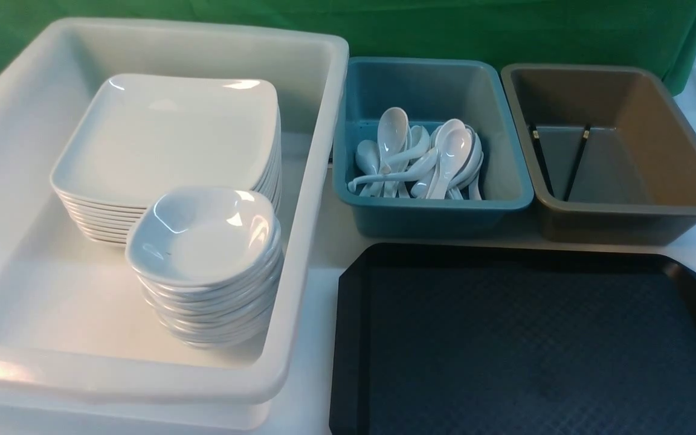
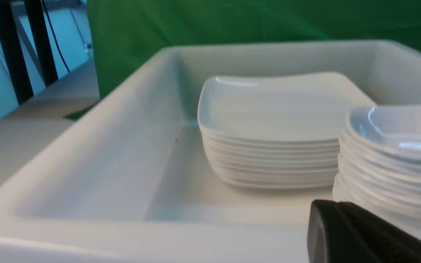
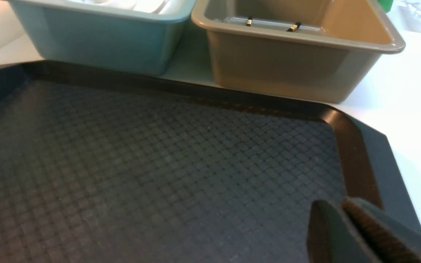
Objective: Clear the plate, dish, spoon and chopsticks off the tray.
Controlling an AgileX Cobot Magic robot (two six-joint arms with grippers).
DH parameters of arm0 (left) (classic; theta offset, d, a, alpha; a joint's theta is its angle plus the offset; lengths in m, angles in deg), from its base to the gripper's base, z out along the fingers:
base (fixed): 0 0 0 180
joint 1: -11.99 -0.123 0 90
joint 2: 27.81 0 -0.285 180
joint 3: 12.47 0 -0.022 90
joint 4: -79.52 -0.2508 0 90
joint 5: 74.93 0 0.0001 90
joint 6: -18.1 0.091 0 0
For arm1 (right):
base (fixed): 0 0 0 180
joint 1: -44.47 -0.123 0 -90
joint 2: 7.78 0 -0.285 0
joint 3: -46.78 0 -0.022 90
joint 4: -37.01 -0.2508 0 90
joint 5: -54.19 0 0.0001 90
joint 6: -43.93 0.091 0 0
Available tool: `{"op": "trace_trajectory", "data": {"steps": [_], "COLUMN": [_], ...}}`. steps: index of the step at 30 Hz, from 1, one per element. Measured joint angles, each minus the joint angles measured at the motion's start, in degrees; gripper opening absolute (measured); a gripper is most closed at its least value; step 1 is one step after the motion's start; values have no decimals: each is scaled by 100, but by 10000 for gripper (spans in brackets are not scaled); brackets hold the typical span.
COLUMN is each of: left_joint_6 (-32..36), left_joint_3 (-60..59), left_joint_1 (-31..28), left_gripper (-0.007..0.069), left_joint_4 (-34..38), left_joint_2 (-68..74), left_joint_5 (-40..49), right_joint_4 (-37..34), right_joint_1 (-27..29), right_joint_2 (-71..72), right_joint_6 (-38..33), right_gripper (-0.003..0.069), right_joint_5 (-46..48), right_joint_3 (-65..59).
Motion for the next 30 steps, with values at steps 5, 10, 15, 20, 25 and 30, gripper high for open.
{"op": "trace_trajectory", "data": {"steps": [5,10,15,20,25,30], "left_joint_6": [-186,-201,-196,-196,-142,-138], "left_joint_3": [-7,-7,-7,-7,-7,-7], "left_joint_1": [-47,-47,-47,-47,-47,-47], "left_gripper": [8,8,8,8,8,8], "left_joint_4": [13,18,18,18,18,18], "left_joint_2": [-38,-38,-41,-41,-41,-41], "left_joint_5": [321,321,321,321,321,321], "right_joint_4": [0,0,0,0,-6,-6], "right_joint_1": [0,0,0,0,0,0], "right_joint_2": [0,0,0,0,0,0], "right_joint_6": [-5,-5,-5,-1,-1,-1], "right_gripper": [92,101,111,129,144,161], "right_joint_5": [14,14,14,14,14,14], "right_joint_3": [0,0,0,0,0,0]}}
